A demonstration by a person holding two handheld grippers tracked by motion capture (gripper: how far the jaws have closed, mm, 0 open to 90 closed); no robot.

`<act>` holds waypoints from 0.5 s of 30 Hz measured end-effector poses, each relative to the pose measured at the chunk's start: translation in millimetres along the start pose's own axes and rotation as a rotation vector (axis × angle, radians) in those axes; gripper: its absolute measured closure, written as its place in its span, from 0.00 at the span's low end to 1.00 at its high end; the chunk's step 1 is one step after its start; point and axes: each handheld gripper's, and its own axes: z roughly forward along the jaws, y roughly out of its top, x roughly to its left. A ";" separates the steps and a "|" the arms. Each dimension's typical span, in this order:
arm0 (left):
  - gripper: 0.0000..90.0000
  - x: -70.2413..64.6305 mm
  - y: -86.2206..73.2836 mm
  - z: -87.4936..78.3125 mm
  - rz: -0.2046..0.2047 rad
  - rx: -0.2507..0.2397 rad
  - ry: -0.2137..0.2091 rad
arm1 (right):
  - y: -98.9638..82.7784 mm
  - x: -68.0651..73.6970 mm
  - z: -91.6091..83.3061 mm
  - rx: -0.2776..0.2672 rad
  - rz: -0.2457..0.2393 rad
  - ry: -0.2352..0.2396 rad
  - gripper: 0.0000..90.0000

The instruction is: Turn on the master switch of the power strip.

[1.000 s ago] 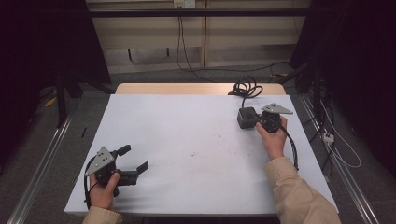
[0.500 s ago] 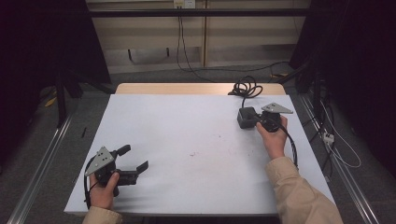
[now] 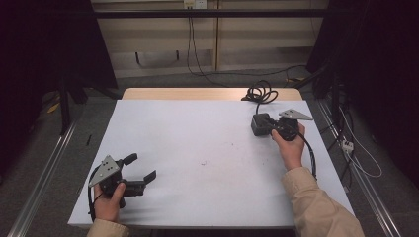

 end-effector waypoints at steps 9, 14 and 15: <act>0.03 0.1 0.0 -0.9 -0.002 -0.002 0.006 | 0.4 3.7 -5.5 0.007 0.029 0.015 0.62; 0.03 -0.2 -0.1 0.1 -0.002 0.001 0.002 | -4.2 5.9 -12.0 0.004 0.026 0.015 0.52; 0.03 -0.3 -0.1 0.2 -0.001 0.001 0.003 | -4.9 6.8 -13.3 0.009 0.031 0.023 0.50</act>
